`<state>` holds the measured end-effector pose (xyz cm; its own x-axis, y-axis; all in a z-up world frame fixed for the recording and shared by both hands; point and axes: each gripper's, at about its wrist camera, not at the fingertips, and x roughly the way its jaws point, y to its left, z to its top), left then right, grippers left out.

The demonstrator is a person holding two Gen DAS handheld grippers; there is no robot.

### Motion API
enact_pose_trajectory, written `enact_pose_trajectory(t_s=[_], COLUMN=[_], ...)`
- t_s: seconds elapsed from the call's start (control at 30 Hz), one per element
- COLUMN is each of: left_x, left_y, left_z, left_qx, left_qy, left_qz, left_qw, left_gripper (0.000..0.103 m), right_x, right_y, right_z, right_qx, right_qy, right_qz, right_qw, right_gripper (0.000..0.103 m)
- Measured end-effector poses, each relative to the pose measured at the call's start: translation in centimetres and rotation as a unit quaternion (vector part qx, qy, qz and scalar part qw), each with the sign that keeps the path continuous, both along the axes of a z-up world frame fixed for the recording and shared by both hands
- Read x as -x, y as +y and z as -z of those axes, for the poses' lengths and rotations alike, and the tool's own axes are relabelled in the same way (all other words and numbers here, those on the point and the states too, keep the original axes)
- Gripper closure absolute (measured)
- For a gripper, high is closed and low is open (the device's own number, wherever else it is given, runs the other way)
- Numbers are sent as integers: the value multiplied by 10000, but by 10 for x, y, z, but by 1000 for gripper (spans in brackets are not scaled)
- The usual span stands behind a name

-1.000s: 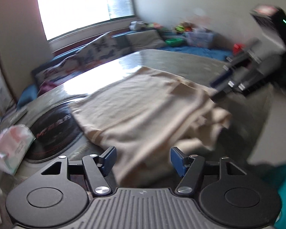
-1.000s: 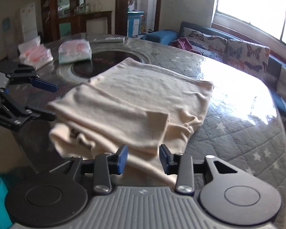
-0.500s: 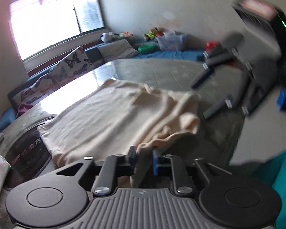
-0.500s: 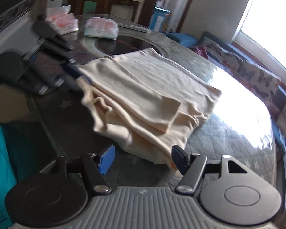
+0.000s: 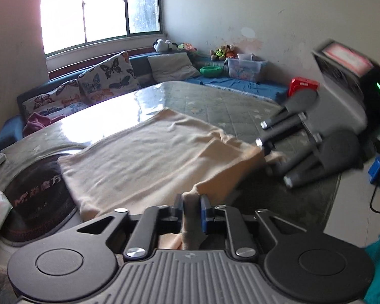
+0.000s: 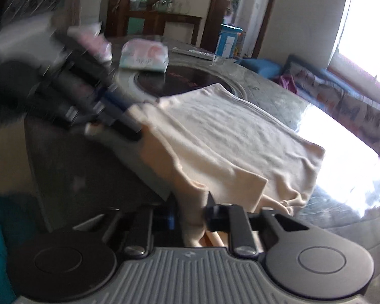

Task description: Fold clothes

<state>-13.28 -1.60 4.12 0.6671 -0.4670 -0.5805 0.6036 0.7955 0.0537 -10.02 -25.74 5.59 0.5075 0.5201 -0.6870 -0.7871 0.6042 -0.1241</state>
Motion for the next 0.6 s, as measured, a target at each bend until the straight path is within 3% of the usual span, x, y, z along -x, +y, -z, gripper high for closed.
enact_pose_trajectory(t_s=[0.07, 0.37, 0.43, 0.5, 0.6], left_x=[8, 22, 19, 19, 20], left_y=[2, -4, 0, 4, 13], left_z=[2, 24, 26, 27, 20], left_qx=[-106, -960, -1048, -1103, -932], left_qy=[-45, -262, -275, -331, -319], left_qz=[-8, 39, 24, 12, 18], left_qw=[9999, 9950, 9941, 9933, 9951], left_gripper=[53, 52, 60, 80, 90], right_x=[-8, -27, -27, -23, -15], right_y=[-1, -5, -6, -6, -6], right_z=[-5, -18, -17, -17, -16], right_qx=[-190, -604, -641, -625, -659], right_qy=[176, 509, 518, 424, 335], right_qz=[89, 392, 449, 452, 432], right_qw=[9996, 9961, 9956, 9961, 9963], right_gripper=[88, 88, 90, 91, 93])
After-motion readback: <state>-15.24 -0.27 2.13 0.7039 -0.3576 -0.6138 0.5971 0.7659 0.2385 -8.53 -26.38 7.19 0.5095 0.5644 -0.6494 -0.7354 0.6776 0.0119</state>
